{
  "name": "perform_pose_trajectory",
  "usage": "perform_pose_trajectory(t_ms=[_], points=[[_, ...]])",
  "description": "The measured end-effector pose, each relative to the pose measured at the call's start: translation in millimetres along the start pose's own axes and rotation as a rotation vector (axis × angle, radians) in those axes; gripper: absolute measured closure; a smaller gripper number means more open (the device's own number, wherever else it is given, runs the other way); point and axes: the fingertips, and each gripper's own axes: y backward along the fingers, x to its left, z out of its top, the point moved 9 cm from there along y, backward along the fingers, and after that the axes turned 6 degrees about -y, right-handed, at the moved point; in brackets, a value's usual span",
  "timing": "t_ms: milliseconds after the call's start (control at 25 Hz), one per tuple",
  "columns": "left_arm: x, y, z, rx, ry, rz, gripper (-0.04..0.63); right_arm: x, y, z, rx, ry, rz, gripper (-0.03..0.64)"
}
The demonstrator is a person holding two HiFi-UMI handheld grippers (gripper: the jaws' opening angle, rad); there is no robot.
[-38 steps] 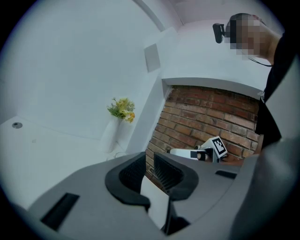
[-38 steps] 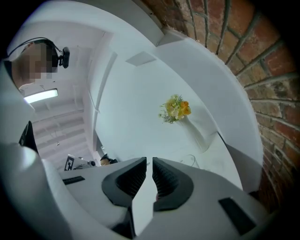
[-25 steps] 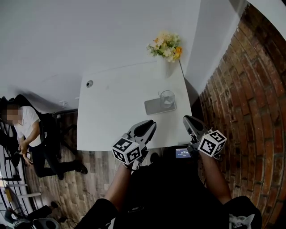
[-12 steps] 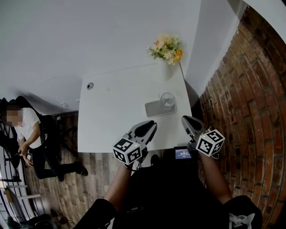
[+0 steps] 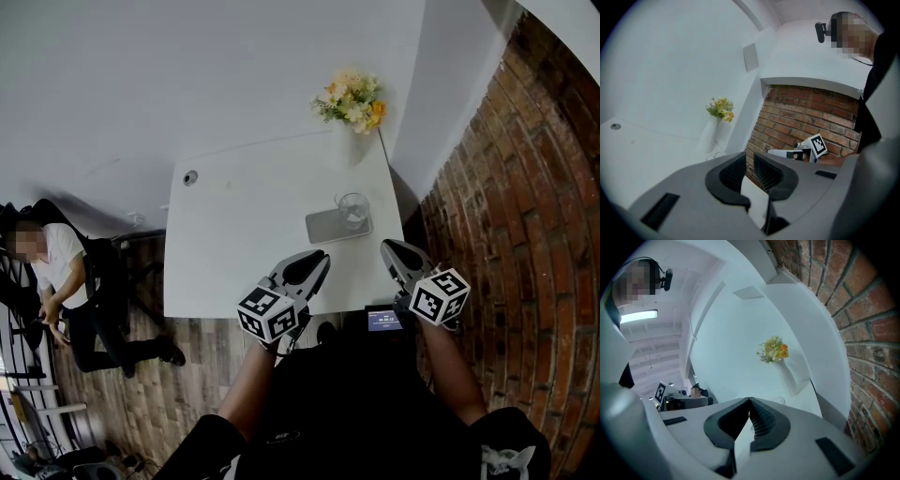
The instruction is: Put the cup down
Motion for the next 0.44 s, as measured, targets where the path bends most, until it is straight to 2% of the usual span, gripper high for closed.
perform_pose_trajectory(t_ms=[440], points=[[1.1,-2.3,-0.8,0.004,0.001,0.002,0.538,-4.6,0.0,-1.7,0.009,0.007,-0.02,0.603]])
